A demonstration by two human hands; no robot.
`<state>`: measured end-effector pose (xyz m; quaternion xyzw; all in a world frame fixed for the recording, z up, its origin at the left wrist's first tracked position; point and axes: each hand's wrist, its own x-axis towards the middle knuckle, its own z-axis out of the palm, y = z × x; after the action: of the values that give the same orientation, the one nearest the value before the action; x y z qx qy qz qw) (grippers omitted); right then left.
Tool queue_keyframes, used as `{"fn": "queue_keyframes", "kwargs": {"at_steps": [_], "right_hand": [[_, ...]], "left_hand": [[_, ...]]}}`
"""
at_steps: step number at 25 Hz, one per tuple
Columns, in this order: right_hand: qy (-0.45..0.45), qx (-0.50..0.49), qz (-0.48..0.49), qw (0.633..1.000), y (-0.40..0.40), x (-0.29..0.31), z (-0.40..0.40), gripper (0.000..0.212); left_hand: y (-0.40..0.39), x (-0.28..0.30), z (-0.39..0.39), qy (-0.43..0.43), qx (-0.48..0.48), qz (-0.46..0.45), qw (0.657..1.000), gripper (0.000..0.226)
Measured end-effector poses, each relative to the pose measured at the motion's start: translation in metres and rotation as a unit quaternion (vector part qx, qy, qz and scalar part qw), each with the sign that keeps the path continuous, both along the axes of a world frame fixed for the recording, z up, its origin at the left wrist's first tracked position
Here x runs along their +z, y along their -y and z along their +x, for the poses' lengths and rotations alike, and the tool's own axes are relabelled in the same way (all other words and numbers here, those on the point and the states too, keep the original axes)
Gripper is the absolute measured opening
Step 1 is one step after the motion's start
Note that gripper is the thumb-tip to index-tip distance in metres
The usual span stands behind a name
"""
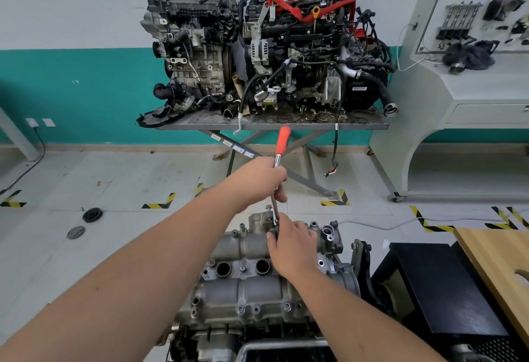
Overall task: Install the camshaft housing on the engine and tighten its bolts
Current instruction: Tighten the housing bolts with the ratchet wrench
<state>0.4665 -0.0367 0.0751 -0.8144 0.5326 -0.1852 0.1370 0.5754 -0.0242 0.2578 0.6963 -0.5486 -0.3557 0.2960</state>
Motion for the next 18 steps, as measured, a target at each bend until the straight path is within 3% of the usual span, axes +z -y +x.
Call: {"fn": "queue_keyframes", "kwargs": {"at_steps": [2, 4, 5, 7, 9, 10, 12, 14, 16, 18], "right_hand": [[0.005, 0.002, 0.006, 1.0, 0.001, 0.0, 0.0, 0.045], [0.003, 0.007, 0.012, 1.0, 0.001, 0.001, -0.001, 0.047], [0.001, 0.008, 0.013, 1.0, 0.0, 0.001, -0.001, 0.046], [-0.008, 0.001, 0.006, 1.0, 0.0, 0.003, -0.001, 0.041], [-0.008, -0.005, 0.0, 1.0, 0.0, 0.003, 0.0, 0.033], [-0.001, -0.002, 0.021, 1.0, 0.0, 0.002, 0.0, 0.031], [0.032, 0.004, 0.08, 0.996, -0.001, 0.002, 0.002, 0.026], [0.001, 0.013, 0.014, 1.0, -0.002, 0.001, 0.001, 0.011], [-0.047, 0.006, -0.037, 0.998, -0.003, 0.002, 0.001, 0.02], [-0.043, 0.006, -0.014, 0.999, -0.002, 0.005, 0.002, 0.037]], "left_hand": [[0.004, 0.007, -0.003, 0.207, -0.057, -0.026, 0.976, 0.019], [0.003, 0.002, -0.008, 0.407, -0.099, -0.084, 0.904, 0.03], [0.001, -0.007, -0.01, 0.479, -0.115, -0.14, 0.859, 0.032], [-0.009, -0.025, -0.01, 0.524, -0.122, -0.296, 0.789, 0.028], [-0.018, -0.043, -0.004, 0.485, -0.073, -0.45, 0.747, 0.034], [-0.021, -0.053, -0.003, 0.453, -0.04, -0.483, 0.748, 0.039], [-0.028, -0.073, -0.009, 0.384, 0.018, -0.475, 0.792, 0.045], [-0.034, -0.09, -0.018, 0.265, 0.041, -0.435, 0.859, 0.056], [-0.037, -0.097, -0.021, 0.109, 0.032, -0.401, 0.909, 0.053], [-0.041, -0.093, -0.028, -0.095, 0.044, -0.34, 0.934, 0.05]]}}
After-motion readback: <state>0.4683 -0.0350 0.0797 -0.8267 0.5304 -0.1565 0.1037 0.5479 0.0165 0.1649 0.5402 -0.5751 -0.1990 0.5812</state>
